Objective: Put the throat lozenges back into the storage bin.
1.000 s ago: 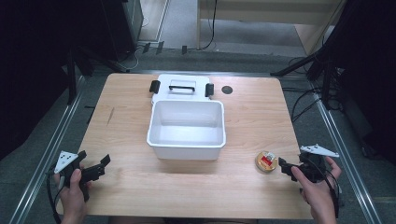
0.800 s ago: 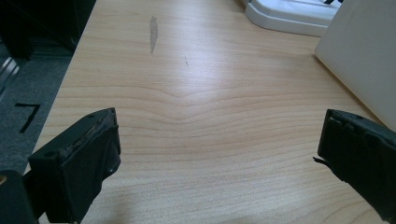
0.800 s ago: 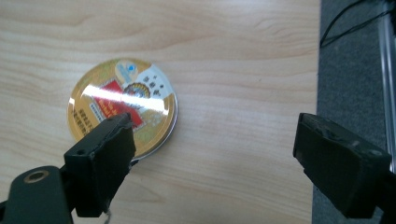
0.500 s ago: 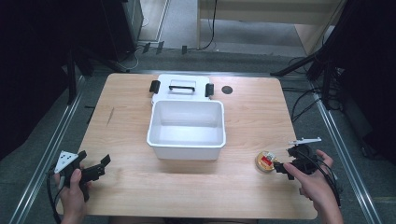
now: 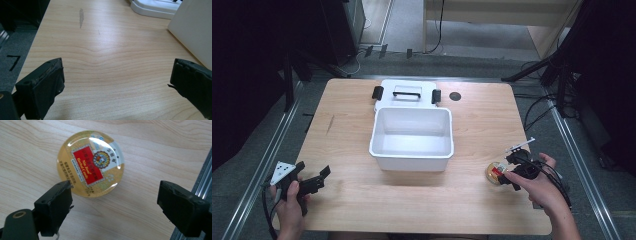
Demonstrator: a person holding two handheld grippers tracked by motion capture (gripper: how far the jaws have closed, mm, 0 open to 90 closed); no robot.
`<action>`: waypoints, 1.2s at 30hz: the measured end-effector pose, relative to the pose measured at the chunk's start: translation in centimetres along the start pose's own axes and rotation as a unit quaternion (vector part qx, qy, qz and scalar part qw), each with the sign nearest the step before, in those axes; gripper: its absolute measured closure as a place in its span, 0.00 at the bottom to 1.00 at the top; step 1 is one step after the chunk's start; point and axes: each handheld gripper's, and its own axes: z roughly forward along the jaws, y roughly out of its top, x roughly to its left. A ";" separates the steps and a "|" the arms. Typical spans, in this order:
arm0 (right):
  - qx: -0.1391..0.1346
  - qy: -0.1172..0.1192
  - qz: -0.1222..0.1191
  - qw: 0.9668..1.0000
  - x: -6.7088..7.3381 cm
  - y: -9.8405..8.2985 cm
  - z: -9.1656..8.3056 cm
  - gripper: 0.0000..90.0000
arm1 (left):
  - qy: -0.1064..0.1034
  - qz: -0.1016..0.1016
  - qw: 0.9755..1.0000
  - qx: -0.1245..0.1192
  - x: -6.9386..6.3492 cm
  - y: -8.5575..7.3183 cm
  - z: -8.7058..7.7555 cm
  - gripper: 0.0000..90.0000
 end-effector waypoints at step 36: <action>0.110 0.005 -0.027 0.994 2.4 4.4 3.5 0.15 | -0.005 -0.004 1.000 0.002 0.0 0.0 0.1 0.00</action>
